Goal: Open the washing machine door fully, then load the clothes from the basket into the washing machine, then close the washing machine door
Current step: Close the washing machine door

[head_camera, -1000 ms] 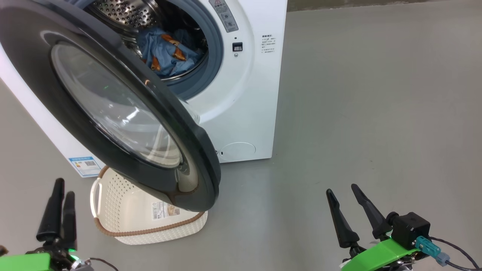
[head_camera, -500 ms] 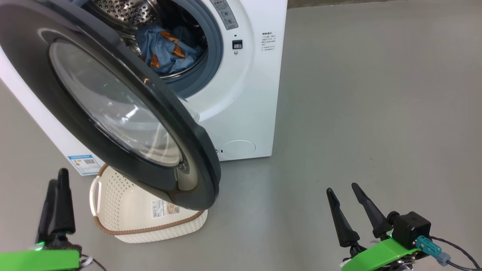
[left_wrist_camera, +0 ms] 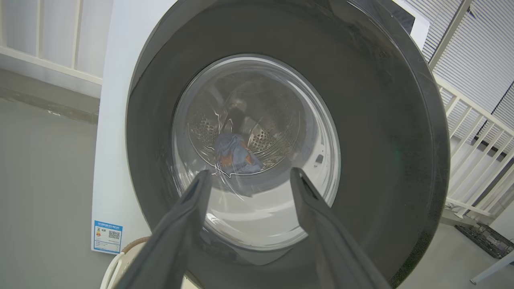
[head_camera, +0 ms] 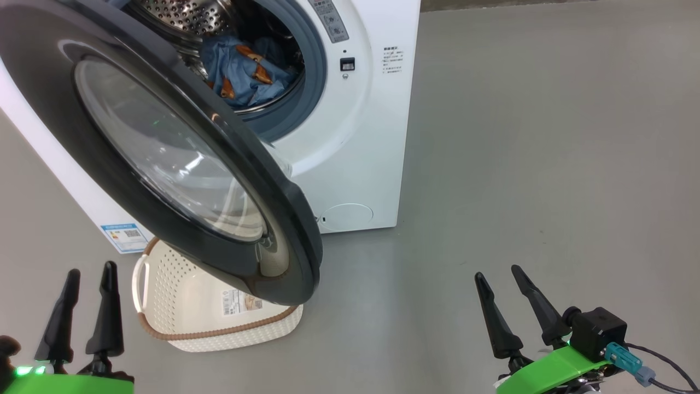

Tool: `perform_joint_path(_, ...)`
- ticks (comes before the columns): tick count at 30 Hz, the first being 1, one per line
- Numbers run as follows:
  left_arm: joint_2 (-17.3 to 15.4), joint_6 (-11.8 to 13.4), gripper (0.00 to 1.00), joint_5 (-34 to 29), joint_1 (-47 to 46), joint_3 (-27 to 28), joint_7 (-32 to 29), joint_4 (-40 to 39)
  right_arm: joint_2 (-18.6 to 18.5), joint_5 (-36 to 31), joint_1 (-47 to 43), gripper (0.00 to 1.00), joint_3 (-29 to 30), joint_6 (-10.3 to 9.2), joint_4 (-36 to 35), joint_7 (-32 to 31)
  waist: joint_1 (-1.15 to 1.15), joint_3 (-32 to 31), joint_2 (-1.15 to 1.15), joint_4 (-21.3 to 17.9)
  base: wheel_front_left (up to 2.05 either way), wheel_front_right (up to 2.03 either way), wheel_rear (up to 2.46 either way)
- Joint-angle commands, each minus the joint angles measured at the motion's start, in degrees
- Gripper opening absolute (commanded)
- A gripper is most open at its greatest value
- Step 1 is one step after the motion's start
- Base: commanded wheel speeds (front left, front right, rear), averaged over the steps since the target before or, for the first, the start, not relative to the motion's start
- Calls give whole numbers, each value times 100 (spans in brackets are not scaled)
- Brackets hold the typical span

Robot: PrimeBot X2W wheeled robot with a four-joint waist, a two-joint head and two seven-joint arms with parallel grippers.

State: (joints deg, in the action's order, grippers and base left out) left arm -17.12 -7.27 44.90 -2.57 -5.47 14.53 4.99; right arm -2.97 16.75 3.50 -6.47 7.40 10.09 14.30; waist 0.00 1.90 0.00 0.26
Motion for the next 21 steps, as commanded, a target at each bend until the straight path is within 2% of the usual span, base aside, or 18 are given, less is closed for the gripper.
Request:
perform_joint_path(1,-144,-22,100,-219,-97,253,45,-91,10,-17,95,100,-121,9,-161,70,0,3,0,4,0,0,0)
perform_joint_path(11,101,-22,100,-1464,186,668,46,-77,10,-28,72,100,-122,9,-168,70,0,-40,0,21,0,0,0)
perform_joint_path(21,368,-22,100,-2062,589,1007,46,-101,10,-56,76,100,-96,9,-199,70,0,-49,0,6,0,0,0)
